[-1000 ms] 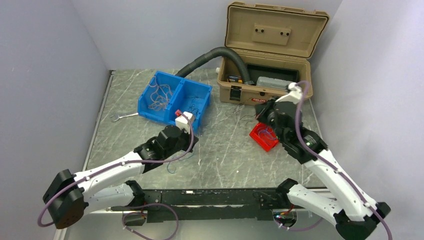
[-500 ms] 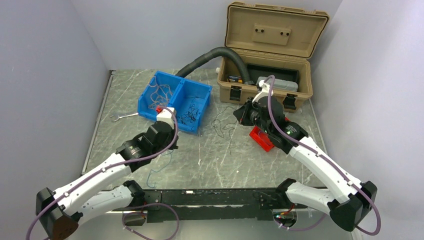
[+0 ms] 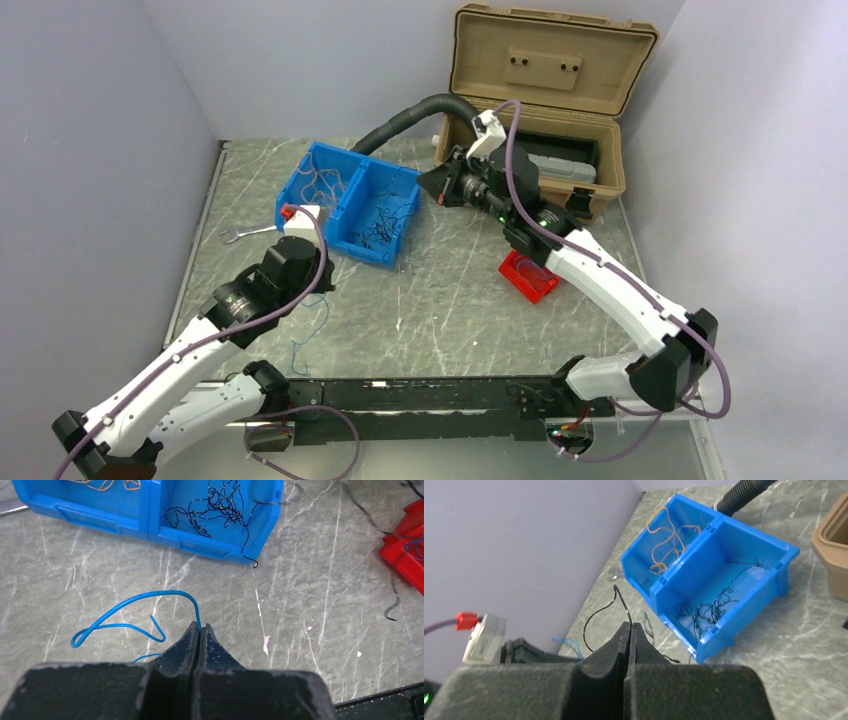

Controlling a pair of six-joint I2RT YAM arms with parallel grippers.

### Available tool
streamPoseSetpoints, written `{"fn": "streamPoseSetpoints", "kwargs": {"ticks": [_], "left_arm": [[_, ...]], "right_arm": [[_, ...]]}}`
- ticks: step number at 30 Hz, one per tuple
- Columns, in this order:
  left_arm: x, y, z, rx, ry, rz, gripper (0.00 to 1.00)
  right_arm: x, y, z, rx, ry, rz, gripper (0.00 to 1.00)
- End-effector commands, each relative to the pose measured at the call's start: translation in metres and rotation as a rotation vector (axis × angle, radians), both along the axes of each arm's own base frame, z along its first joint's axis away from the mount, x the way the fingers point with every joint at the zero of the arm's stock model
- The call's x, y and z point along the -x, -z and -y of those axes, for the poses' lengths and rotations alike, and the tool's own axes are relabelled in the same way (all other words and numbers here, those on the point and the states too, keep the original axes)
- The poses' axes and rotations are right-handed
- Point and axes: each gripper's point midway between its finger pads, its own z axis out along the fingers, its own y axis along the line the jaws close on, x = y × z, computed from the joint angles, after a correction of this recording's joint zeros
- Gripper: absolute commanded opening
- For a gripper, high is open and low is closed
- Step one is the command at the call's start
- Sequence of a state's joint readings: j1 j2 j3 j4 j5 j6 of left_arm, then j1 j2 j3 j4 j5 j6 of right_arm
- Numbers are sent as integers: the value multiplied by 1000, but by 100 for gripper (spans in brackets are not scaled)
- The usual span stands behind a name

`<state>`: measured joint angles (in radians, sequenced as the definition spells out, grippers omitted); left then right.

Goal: Untangle the cables

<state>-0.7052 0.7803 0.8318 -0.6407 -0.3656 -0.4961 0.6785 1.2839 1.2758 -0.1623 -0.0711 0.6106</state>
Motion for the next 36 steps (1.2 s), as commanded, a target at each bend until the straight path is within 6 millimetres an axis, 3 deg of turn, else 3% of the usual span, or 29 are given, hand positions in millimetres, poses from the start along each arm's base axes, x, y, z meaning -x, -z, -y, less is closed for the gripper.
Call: {"fn": "streamPoseSetpoints", "kwargs": {"ticks": [1, 7, 11, 16, 24, 25, 27, 29, 31, 36], "left_arm": [[2, -19, -11, -7, -19, 38, 0], [8, -18, -12, 11, -12, 28, 0], [10, -17, -16, 8, -21, 30, 0], [12, -18, -18, 10, -21, 36, 0], [11, -22, -19, 8, -13, 54, 0], [10, -24, -17, 7, -7, 58, 0], [8, -28, -16, 7, 0, 67, 0], [6, -34, -13, 5, 10, 76, 0], [3, -40, -8, 4, 33, 84, 0], [-2, -60, 28, 63, 198, 122, 0]], "right_arm": [[-27, -23, -18, -105, 54, 31, 0], [-75, -5, -37, -174, 195, -12, 0], [-109, 23, -55, -192, 269, -83, 0], [-131, 40, -72, -249, 325, -161, 0], [-156, 80, -62, -194, 478, -152, 0], [-156, 86, -63, -178, 471, -147, 9], [-156, 90, -68, -137, 436, -131, 48], [-153, 88, -68, -104, 415, -114, 69], [-145, 80, -64, -79, 384, -85, 77], [-103, 58, -44, 12, 230, 88, 80]]}}
